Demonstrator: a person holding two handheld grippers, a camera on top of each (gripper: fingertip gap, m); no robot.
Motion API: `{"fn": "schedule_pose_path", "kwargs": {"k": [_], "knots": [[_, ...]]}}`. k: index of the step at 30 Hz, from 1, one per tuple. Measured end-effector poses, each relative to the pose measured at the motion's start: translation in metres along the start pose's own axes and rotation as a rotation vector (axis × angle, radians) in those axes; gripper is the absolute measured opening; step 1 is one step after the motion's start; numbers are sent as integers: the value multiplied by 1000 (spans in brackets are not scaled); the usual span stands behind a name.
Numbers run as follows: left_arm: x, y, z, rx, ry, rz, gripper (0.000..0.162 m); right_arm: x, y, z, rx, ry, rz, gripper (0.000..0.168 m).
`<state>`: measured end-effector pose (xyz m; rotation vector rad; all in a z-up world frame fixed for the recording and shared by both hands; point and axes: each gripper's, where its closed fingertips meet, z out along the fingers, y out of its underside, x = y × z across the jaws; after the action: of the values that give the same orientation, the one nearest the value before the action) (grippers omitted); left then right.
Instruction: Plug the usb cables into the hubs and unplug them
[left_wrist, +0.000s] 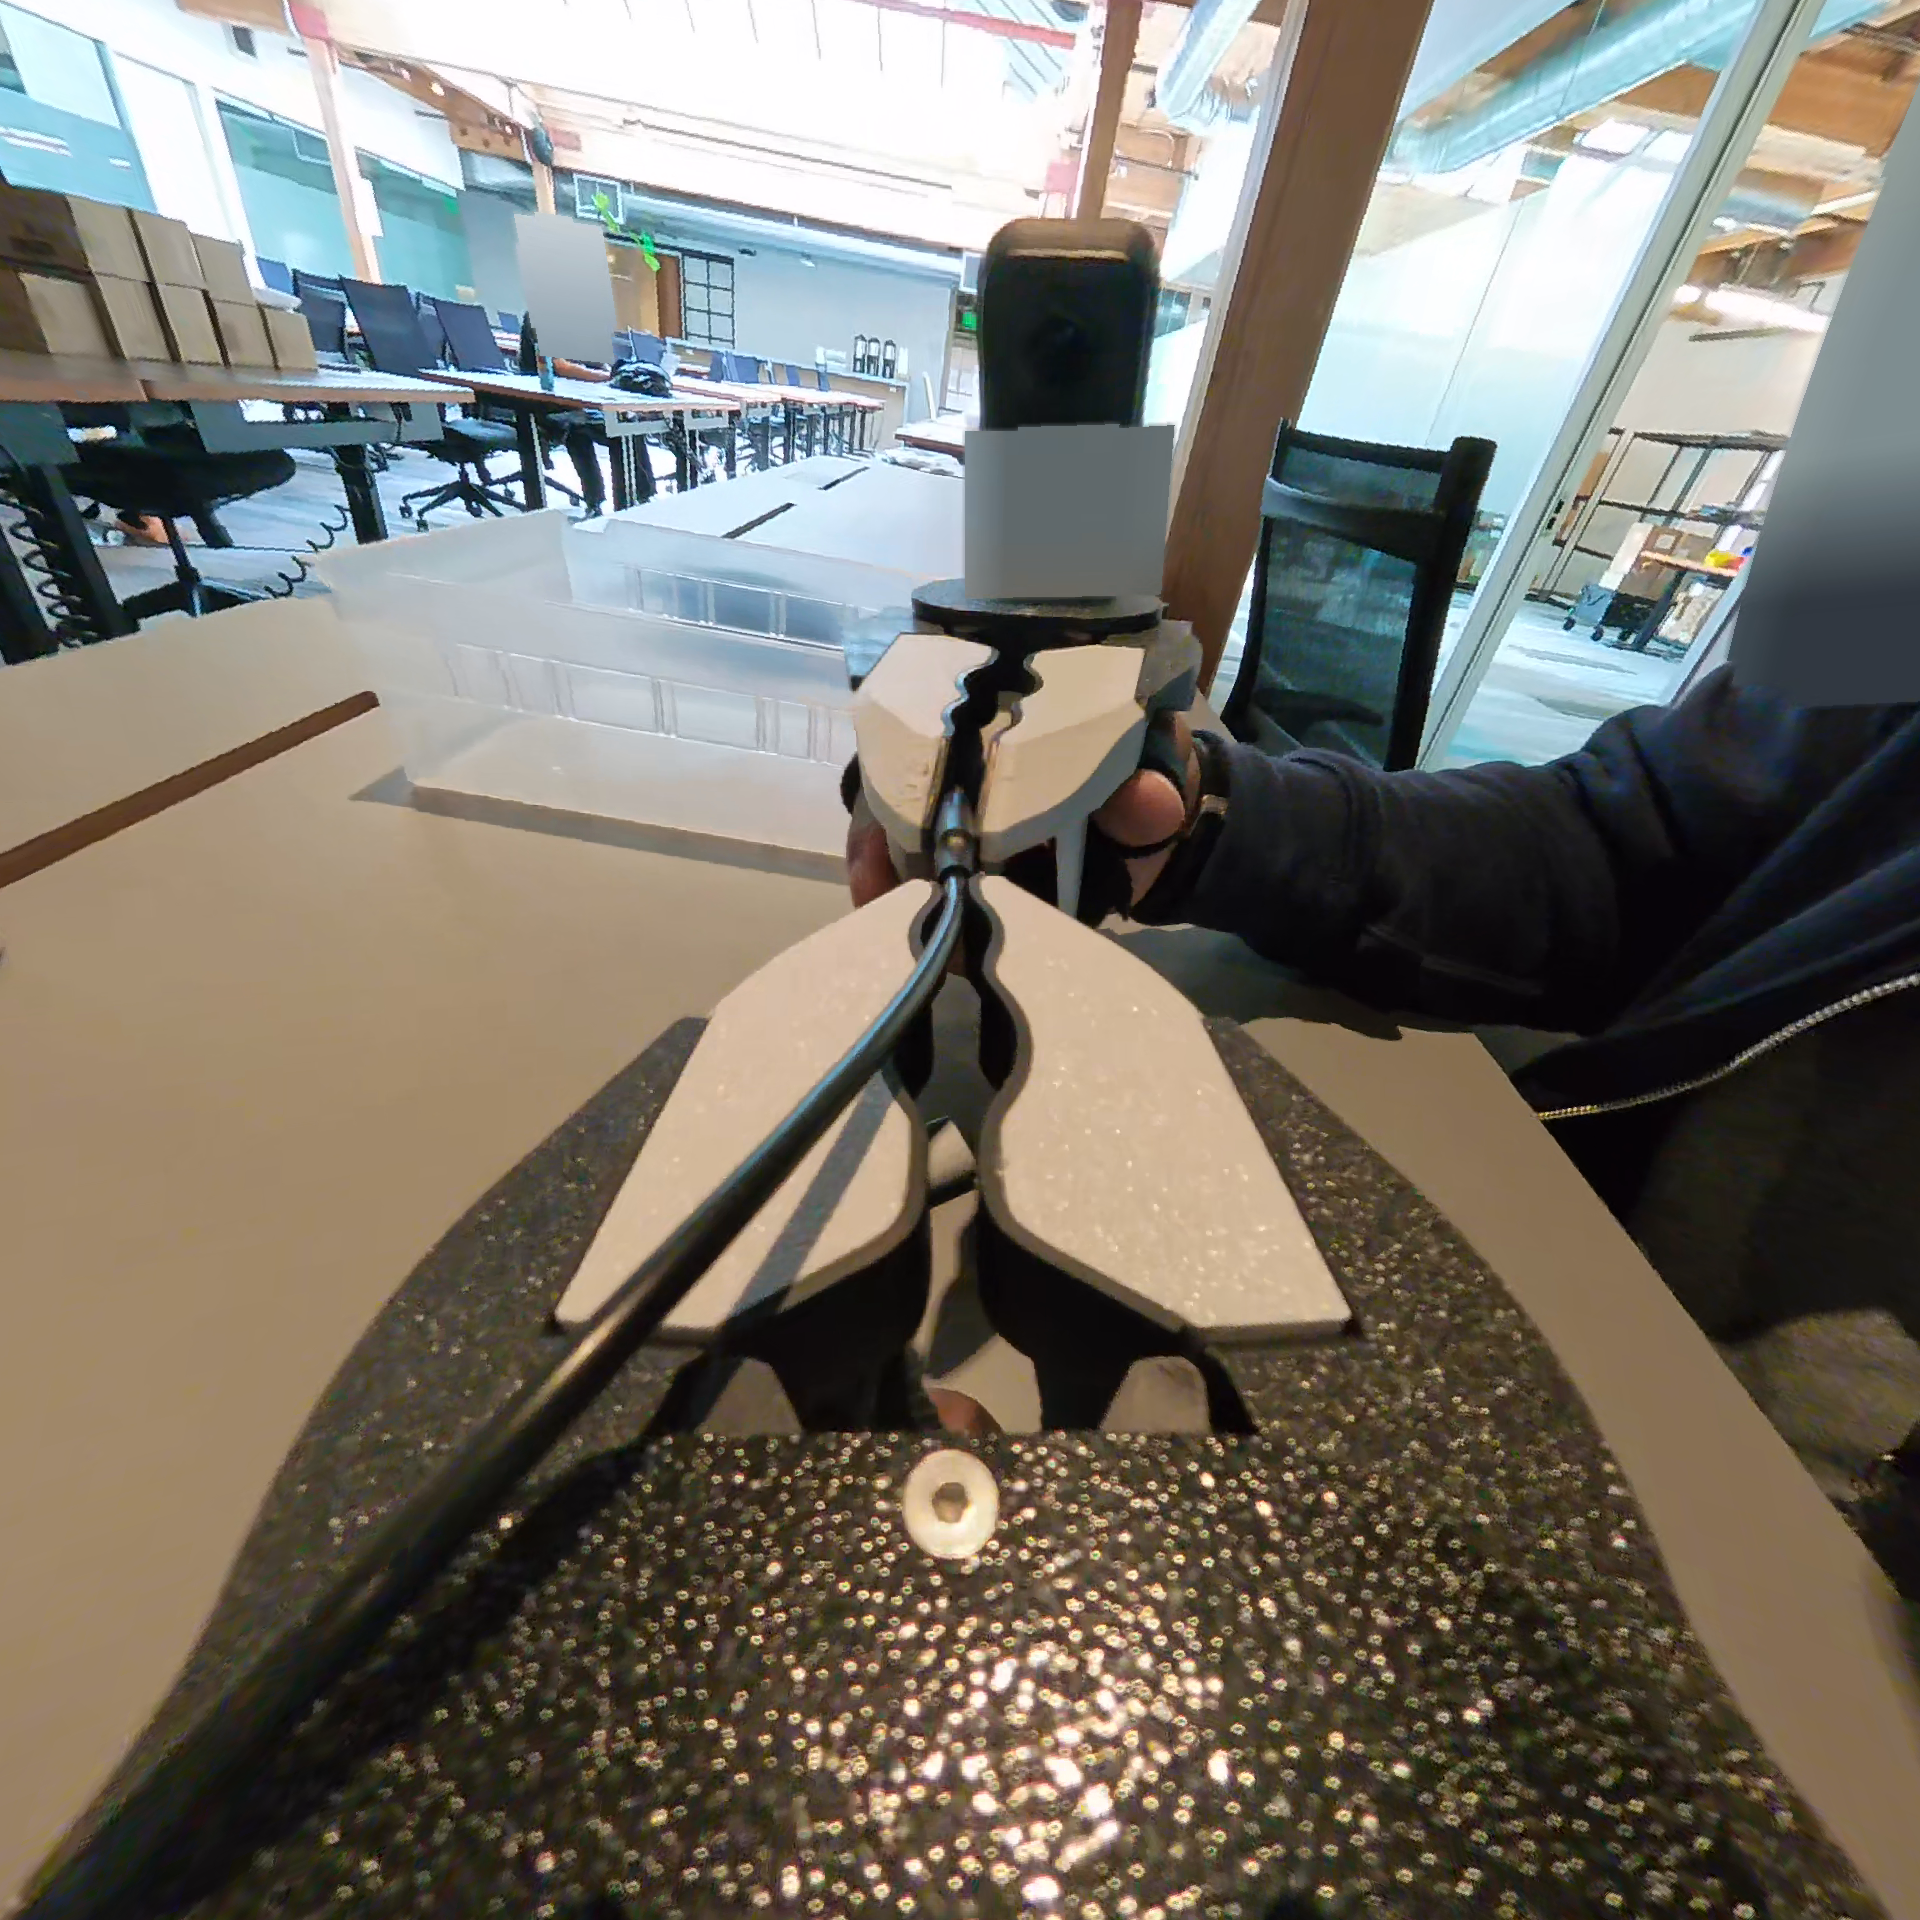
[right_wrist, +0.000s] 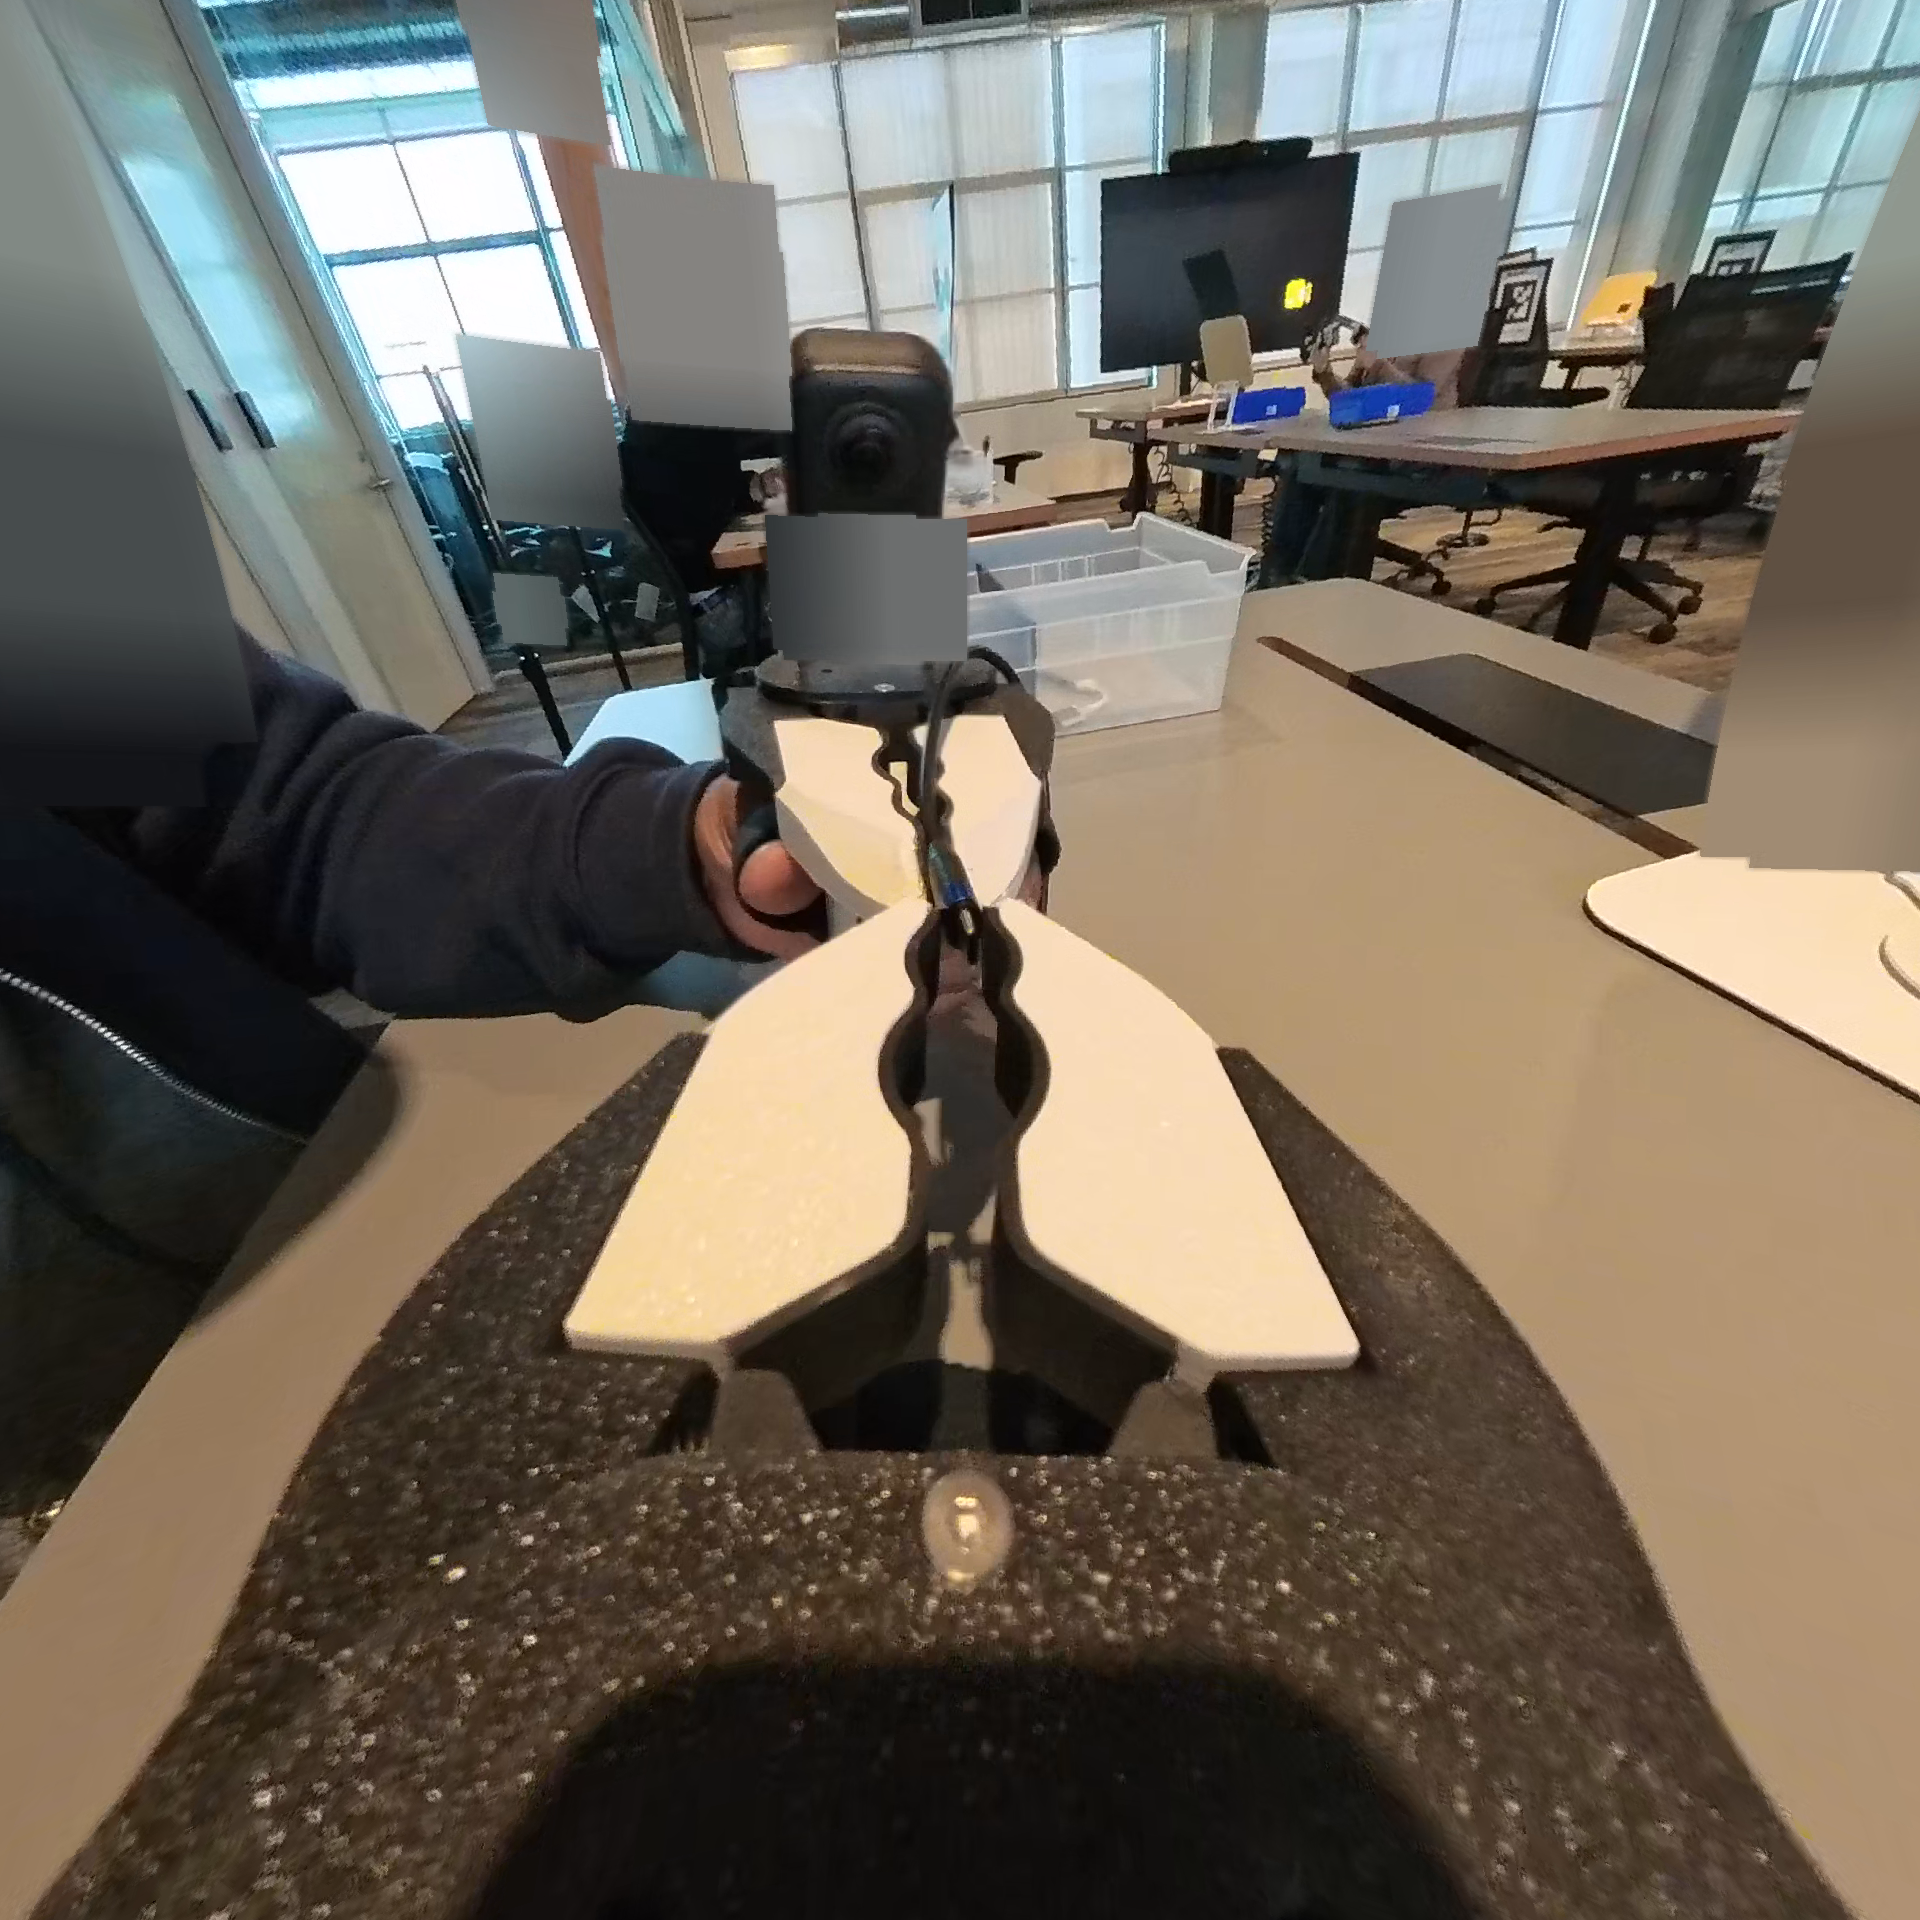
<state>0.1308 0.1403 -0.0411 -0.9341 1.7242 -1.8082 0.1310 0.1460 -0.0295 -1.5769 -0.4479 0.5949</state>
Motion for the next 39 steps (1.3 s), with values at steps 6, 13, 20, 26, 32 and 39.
{"fn": "schedule_pose_path", "kwargs": {"k": [6, 13, 20, 26, 32, 39], "knots": [[-2, -6, -3, 76, 16, -48, 12, 3, -2, 4, 36, 4, 64, 6], [-2, -12, -3, 130, -5, -29, 7, 0, -5, 5, 83, -34, 129, 6], [-1, -15, -3, 153, -14, -12, 7, -1, -5, 7, 82, -35, 125, 6], [-1, -16, -3, 154, -14, -8, 8, -2, -4, 8, 75, -37, 126, 7], [0, -15, -3, 148, 1, -21, 7, -2, -3, 8, 71, -41, 128, 7], [-3, -14, -4, 108, -52, 43, 6, 1, -2, 9, 61, -18, 139, 7]]}}
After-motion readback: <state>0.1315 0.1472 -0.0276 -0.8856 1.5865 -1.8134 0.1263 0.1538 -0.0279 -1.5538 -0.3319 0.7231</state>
